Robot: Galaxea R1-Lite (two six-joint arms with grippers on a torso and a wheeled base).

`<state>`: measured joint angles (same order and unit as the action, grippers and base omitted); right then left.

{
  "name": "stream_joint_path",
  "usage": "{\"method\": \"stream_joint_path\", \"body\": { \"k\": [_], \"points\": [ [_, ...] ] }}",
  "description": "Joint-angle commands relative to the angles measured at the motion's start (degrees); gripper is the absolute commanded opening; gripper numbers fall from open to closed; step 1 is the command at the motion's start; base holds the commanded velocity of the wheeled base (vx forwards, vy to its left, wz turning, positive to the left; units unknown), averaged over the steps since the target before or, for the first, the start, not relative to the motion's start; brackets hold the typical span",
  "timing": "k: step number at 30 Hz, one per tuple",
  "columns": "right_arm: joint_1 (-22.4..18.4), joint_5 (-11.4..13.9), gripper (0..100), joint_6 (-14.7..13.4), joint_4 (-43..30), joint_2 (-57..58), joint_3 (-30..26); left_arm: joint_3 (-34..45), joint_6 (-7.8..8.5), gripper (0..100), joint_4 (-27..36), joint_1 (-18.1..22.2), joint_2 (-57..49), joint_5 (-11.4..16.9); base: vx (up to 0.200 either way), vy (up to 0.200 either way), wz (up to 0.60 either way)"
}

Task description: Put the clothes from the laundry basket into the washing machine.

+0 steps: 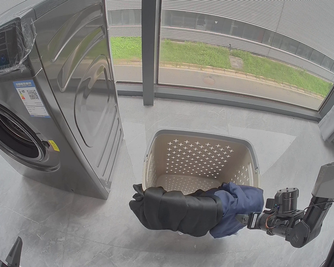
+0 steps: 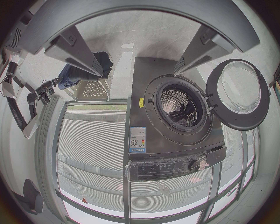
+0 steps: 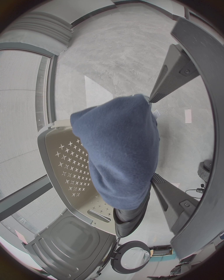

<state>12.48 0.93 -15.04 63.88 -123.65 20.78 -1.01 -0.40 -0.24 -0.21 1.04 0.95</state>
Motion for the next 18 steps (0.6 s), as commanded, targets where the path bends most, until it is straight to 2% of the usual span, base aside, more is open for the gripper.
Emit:
{"method": "stream_joint_path", "body": {
  "k": [1,7,8,18],
  "points": [
    [0.09,0.04,100,0.1,2.04,-3.44,0.92,1.01,-0.04,100,-0.02,0.03,-1.04,0.02,0.0,0.0,0.0],
    [0.0,0.13,100,0.01,3.53,-4.06,1.36,1.01,-0.04,100,-0.02,-0.06,-1.04,0.02,0.0,0.0,0.0],
    [0.09,0.13,0,0.01,3.53,-4.06,1.36,1.01,-0.04,100,-0.02,-0.06,-1.04,0.02,0.0,0.0,0.0],
    [0.88,0.13,0,-0.16,3.53,-3.53,1.19,1.01,-0.13,100,-0.02,-0.06,-1.04,0.02,0.0,0.0,0.0]
  ]
}}
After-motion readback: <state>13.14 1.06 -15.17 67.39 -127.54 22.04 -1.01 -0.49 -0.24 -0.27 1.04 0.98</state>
